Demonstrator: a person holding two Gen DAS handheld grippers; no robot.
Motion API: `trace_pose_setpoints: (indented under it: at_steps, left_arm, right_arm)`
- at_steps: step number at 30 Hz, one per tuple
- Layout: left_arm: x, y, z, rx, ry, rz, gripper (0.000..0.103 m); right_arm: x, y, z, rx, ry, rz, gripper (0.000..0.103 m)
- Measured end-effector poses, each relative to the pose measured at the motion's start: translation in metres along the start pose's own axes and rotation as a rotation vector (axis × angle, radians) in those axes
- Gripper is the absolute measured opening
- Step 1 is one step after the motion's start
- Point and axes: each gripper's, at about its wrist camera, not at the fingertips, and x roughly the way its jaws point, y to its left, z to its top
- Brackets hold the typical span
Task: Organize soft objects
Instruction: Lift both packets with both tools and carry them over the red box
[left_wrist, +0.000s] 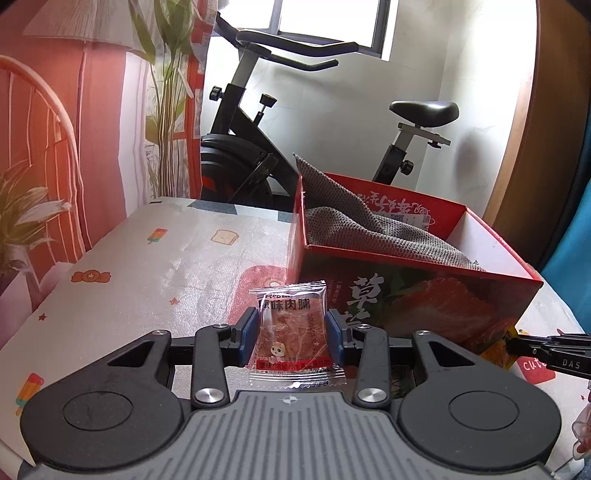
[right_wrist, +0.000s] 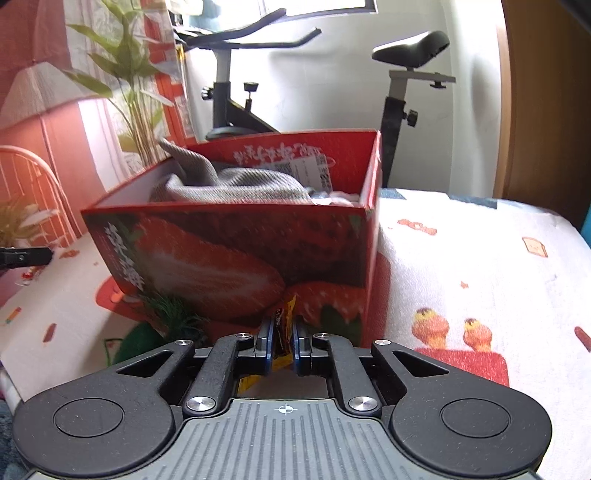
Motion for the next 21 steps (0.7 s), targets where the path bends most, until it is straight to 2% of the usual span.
trace_pose_setpoints:
  at_steps: [13,17,21]
  left_arm:
    - [-0.003,-0.017,0.043,0.027,-0.080,-0.081,0.042]
    - [0.009,-0.024,0.058,0.020,-0.082,-0.113,0.042]
    - [0.027,-0.034,0.073,0.050,-0.086,-0.124,0.042]
  right_arm:
    - [-0.055,0.017,0.067,-0.050,-0.197,0.083,0.009]
    - [-0.052,0.017,0.093,-0.083,-0.227,0.069,0.009]
    - [-0.031,0.012,0.111,-0.078,-0.228,0.046,0.009]
